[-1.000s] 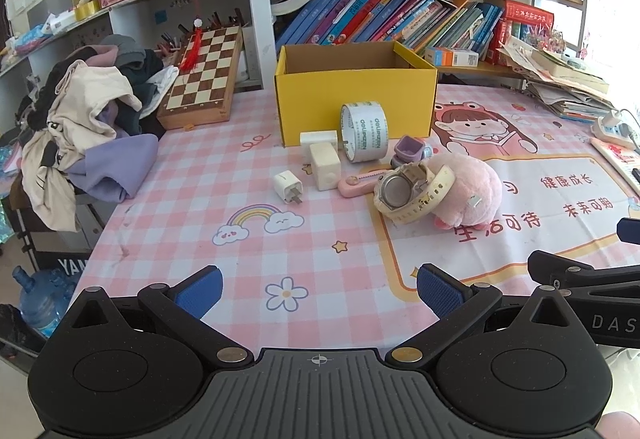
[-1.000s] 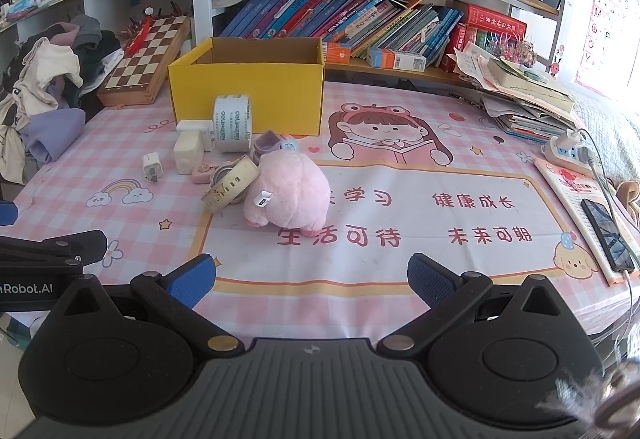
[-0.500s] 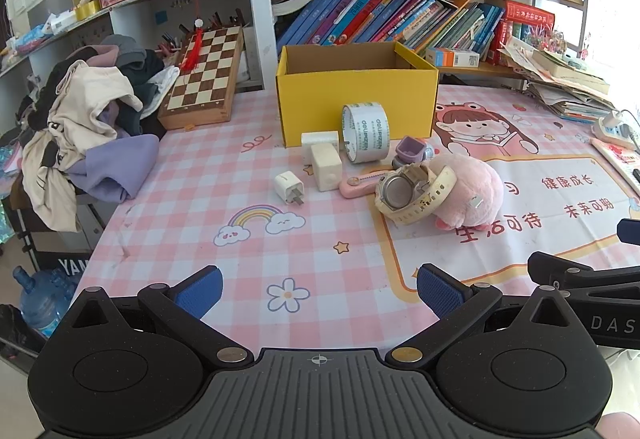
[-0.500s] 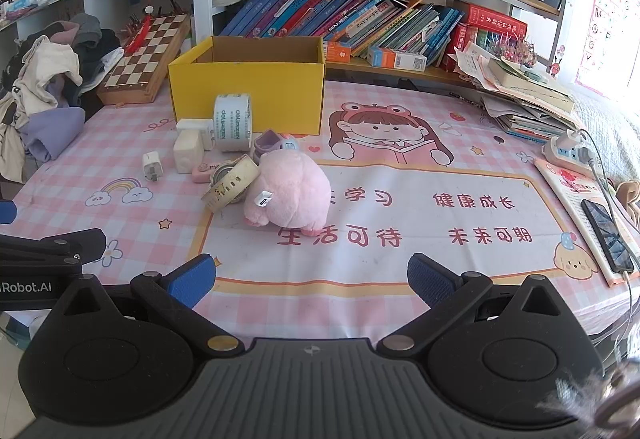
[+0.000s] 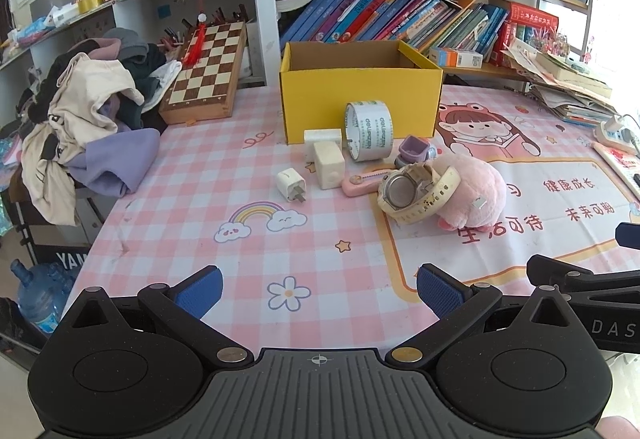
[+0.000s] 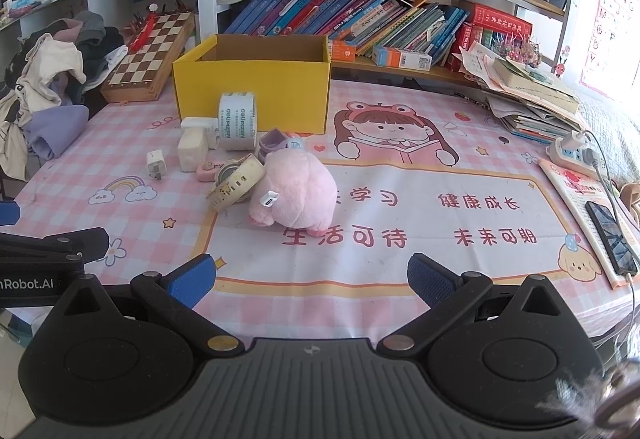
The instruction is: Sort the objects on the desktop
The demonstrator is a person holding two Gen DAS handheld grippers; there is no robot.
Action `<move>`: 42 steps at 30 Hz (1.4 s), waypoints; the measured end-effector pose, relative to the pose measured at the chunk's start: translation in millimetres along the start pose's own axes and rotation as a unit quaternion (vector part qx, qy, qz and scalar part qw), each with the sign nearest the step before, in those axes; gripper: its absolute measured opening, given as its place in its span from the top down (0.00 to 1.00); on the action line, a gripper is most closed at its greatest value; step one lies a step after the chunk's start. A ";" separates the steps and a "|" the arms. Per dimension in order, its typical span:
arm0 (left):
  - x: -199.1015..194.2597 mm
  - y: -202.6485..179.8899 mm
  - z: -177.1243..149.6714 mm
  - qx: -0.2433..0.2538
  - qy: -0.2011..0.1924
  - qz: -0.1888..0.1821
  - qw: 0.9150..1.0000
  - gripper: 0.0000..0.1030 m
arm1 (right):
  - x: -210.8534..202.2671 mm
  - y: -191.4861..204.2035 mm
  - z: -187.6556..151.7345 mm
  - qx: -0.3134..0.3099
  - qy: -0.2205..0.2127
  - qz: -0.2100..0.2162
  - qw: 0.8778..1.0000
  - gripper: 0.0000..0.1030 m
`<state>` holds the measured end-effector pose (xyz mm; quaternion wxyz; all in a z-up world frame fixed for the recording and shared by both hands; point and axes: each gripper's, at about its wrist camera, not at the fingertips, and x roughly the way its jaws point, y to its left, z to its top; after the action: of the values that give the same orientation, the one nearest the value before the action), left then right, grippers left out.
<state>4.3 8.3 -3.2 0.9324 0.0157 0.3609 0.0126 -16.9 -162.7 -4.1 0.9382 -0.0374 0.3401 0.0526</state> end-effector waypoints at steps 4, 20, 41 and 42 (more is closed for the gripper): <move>0.6 1.3 -0.1 -0.003 -0.001 0.002 1.000 0.00 | 1.1 1.7 0.6 -0.004 0.000 0.002 1.000 0.00; 10.6 4.4 6.0 -0.011 -0.007 0.000 1.000 0.00 | 10.4 0.7 14.5 -0.015 -0.006 0.037 0.999 0.01; 64.8 -17.2 26.4 0.002 0.020 -0.031 0.999 0.06 | 93.3 -16.2 56.2 -0.031 0.052 0.060 0.996 0.18; 67.9 -18.8 27.5 0.003 0.022 -0.033 0.999 0.07 | 97.2 -17.2 57.9 -0.033 0.055 0.061 0.996 0.18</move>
<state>73.3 -8.7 -29.3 0.9241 0.0062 0.3817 -0.0191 96.2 -166.5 -21.6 0.9115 -0.0501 0.3906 0.1188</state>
